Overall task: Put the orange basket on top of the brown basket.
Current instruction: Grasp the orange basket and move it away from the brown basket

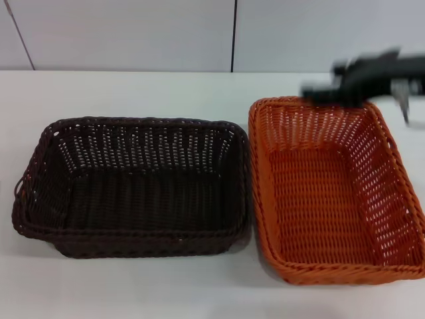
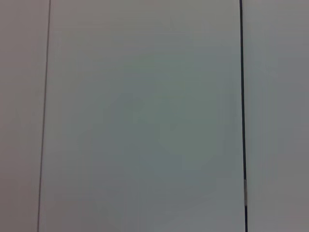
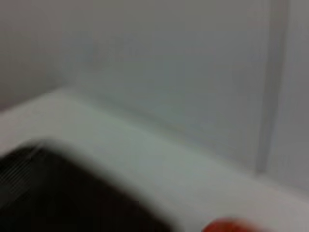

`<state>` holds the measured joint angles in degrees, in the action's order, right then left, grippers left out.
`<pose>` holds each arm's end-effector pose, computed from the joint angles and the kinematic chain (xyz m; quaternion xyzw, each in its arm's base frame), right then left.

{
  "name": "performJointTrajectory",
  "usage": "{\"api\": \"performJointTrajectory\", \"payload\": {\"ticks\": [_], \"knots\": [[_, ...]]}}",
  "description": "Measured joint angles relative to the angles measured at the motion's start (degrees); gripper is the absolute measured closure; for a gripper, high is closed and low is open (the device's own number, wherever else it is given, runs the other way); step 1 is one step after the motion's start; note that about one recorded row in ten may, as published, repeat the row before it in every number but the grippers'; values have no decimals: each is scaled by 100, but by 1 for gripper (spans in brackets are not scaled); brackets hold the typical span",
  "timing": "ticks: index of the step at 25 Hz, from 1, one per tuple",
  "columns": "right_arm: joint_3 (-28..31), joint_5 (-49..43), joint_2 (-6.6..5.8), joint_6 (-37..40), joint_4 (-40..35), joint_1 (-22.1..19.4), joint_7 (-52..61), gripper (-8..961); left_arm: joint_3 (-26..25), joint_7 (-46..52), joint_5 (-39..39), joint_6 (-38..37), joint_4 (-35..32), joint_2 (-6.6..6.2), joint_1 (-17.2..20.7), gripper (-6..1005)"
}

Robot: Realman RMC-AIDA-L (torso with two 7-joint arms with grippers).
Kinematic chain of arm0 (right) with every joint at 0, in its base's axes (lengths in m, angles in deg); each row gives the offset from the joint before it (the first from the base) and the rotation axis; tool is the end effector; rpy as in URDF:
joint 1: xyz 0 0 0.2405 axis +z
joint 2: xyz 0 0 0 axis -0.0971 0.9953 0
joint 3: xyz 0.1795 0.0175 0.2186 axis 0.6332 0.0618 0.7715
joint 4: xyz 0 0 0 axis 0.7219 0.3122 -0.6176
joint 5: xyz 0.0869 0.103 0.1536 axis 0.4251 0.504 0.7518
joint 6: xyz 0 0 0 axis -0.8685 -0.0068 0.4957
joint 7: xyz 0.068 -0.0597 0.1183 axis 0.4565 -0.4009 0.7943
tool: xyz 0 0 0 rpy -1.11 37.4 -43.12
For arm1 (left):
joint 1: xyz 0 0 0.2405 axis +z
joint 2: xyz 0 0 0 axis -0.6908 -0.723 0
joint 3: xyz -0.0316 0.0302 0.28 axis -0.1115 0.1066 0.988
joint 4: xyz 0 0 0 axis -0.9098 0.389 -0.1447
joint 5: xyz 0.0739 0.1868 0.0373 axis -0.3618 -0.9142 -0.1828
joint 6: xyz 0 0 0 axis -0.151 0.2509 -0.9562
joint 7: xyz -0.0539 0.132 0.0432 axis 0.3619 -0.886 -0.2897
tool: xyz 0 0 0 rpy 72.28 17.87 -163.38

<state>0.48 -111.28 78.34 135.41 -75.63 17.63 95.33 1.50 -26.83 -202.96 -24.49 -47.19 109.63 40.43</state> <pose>0.1406 0.3464 0.0486 -0.9261 0.2558 0.0574 0.2713 -0.4001 0.2562 0.0289 -0.5405 -0.2625 -0.2580 0.7566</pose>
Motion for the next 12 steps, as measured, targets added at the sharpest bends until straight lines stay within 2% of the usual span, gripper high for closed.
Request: {"api": "performJointTrajectory", "payload": {"ticks": [1,2,4,6,12], "knots": [[0,0,0,0,0,0,0,267,0,0,0,0,0,0,0,258],[143,89,29,619,-81,113,-113,267,-3,1,1,8,-7,0,2,258],[266,248,10,1462,-134,247,-213,266,-9,5,4,45,-22,0,5,258],[317,298,-21,1977,-159,330,-255,266,-9,6,5,56,-29,0,3,258],[259,178,-14,2687,-95,462,-331,266,-9,11,65,220,-129,-3,-74,258]]}}
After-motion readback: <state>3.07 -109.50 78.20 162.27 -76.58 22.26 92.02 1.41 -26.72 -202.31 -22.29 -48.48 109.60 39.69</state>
